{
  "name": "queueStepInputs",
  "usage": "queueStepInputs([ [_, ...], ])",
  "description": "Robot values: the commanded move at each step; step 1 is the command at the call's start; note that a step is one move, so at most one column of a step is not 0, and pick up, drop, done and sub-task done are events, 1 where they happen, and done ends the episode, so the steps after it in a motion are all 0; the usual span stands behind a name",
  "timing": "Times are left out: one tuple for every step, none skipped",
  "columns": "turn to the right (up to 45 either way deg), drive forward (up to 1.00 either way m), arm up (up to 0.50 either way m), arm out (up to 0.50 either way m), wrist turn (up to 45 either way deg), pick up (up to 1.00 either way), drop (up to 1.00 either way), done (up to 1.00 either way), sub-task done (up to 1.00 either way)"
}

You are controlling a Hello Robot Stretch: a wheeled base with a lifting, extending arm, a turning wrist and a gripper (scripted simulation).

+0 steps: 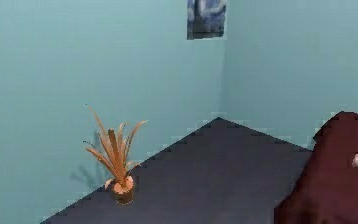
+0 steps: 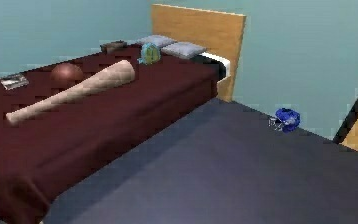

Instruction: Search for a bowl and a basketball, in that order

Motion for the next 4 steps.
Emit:
queueStepInputs([
  [3.0, 0.00, 0.00, 0.00, 0.0, 0.00, 0.00, 0.00, 0.00],
  [-3.0, 0.00, 0.00, 0.00, 0.0, 0.00, 0.00, 0.00, 0.00],
  [0.0, 0.60, 0.00, 0.00, 0.0, 0.00, 0.00, 0.00, 0.00],
  [39.0, 0.00, 0.00, 0.00, 0.0, 0.00, 0.00, 0.00, 0.00],
])
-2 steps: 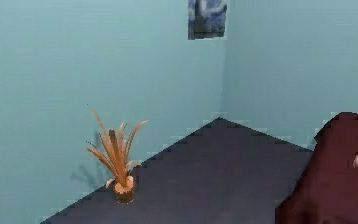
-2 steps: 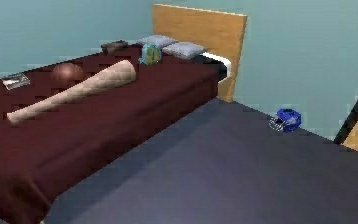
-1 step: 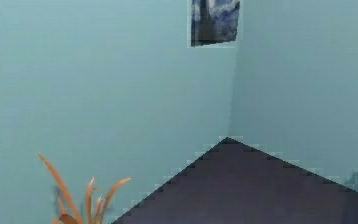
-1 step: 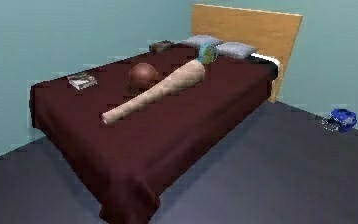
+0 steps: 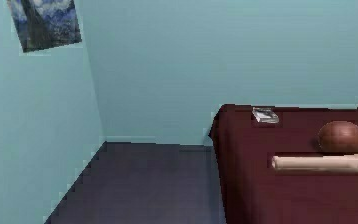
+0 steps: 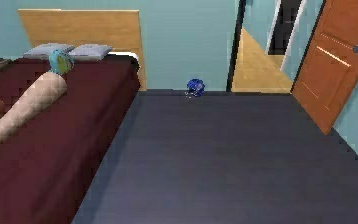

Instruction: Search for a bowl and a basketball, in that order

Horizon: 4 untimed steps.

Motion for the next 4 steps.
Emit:
queueStepInputs([
  [0.0, 0.20, 0.00, 0.00, 0.0, 0.00, 0.00, 0.00, 0.00],
  [-39.0, 0.00, 0.00, 0.00, 0.0, 0.00, 0.00, 0.00, 0.00],
  [0.0, 0.40, 0.00, 0.00, 0.0, 0.00, 0.00, 0.00, 0.00],
  [45.0, 0.00, 0.00, 0.00, 0.0, 0.00, 0.00, 0.00, 0.00],
])
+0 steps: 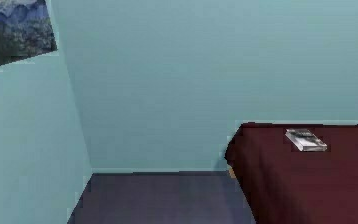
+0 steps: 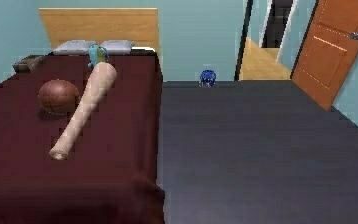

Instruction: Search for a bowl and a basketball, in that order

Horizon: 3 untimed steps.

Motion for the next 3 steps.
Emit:
queueStepInputs([
  [12.0, 0.00, 0.00, 0.00, 0.0, 0.00, 0.00, 0.00, 0.00],
  [0.0, 0.50, 0.00, 0.00, 0.0, 0.00, 0.00, 0.00, 0.00],
  [45.0, 0.00, 0.00, 0.00, 0.0, 0.00, 0.00, 0.00, 0.00],
])
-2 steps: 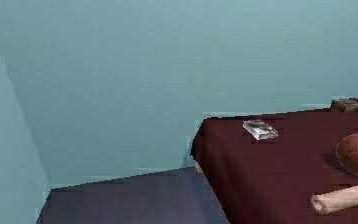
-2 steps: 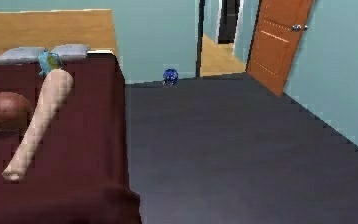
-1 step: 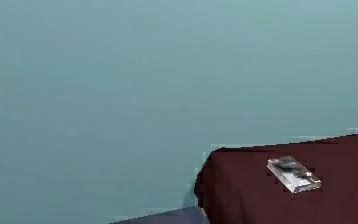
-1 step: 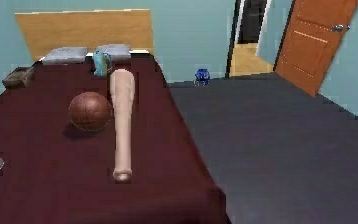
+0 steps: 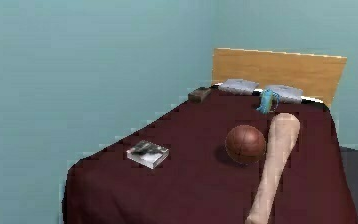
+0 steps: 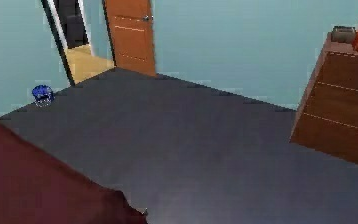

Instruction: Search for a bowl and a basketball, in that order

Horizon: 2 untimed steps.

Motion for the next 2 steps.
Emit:
queueStepInputs([
  [18.0, 0.00, 0.00, 0.00, 0.0, 0.00, 0.00, 0.00, 0.00],
  [0.0, 0.00, 0.00, 0.00, 0.0, 0.00, 0.00, 1.00, 0.00],
])
